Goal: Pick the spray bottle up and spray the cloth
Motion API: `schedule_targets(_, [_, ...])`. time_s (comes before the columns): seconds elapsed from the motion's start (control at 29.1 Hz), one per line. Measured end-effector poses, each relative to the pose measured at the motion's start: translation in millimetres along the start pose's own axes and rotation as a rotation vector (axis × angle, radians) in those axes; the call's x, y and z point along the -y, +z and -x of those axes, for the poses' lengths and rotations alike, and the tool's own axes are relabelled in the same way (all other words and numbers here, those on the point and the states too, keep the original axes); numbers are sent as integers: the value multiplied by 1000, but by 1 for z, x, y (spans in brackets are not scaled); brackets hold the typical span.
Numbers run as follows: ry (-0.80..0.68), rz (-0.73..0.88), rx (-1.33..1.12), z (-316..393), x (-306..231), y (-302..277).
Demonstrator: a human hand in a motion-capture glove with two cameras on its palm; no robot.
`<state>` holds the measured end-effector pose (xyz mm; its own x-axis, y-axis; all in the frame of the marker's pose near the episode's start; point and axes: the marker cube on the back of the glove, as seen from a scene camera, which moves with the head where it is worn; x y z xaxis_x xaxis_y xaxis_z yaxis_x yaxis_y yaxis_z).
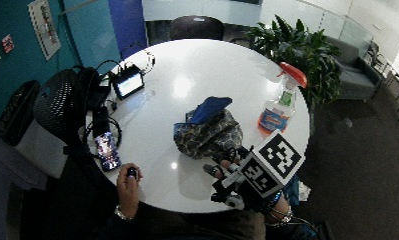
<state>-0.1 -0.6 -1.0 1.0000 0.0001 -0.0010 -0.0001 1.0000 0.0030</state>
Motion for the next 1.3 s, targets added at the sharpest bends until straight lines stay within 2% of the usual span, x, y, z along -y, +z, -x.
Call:
schedule_targets(0.45, [13, 22, 5, -4, 1, 4])
schedule_targets(0.86, [-46, 4, 20, 9, 31, 8])
schedule_targets(1.3, [-35, 45, 44, 7, 42, 21])
